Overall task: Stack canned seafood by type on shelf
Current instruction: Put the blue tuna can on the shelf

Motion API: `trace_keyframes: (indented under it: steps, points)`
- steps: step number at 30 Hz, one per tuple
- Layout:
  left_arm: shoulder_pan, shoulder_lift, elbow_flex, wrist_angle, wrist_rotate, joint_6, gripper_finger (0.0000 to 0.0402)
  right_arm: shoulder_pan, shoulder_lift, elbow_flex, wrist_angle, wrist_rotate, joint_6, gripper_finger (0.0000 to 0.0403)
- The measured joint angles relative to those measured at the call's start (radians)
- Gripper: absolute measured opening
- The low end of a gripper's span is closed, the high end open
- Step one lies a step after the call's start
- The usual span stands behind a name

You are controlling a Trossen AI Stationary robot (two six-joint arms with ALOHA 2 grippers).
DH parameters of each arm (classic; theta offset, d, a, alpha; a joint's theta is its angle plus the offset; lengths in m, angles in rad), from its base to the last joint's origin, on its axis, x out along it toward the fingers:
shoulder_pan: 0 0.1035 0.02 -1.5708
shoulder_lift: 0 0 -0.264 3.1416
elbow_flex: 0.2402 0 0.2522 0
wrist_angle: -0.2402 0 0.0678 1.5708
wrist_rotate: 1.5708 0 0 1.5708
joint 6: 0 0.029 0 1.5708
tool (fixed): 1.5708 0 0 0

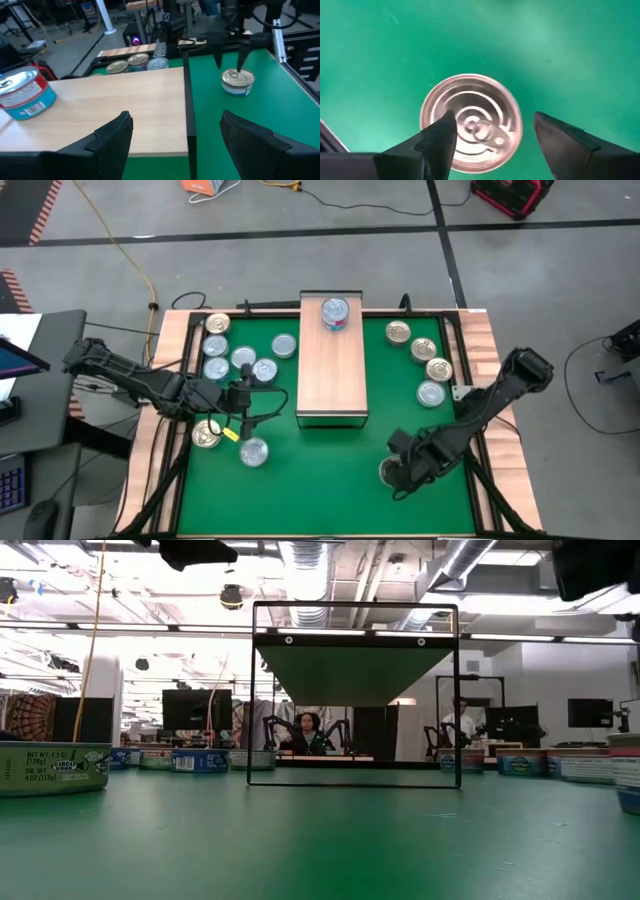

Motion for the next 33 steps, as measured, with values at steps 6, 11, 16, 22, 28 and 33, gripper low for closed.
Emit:
trace_keyframes:
  steps: [6,11,16,22,28,33]
  points:
    - [-0.008,0.000,0.000,-0.009,0.049,-0.026,0.0288,-0.001,-0.033,-0.039,-0.030,-0.034,0.000,0.0278]
    - [-0.008,0.000,0.000,-0.020,0.069,-0.074,0.0288,-0.001,-0.037,-0.093,0.065,-0.083,-0.008,0.0241]
    - [-0.008,0.000,0.000,-0.019,0.069,-0.098,0.0288,0.000,-0.037,-0.141,0.152,-0.100,-0.008,0.0183]
    - [-0.008,0.000,0.000,-0.019,0.069,-0.105,0.0288,0.000,-0.043,-0.187,0.169,-0.102,0.017,0.0083]
    - [-0.008,0.000,0.000,-0.021,0.062,-0.102,0.0288,-0.001,-0.041,-0.191,0.124,-0.100,0.027,0.0014]
    - [-0.008,0.000,0.000,-0.027,0.066,-0.099,0.0288,-0.013,-0.029,-0.207,0.008,-0.110,0.054,0.0016]
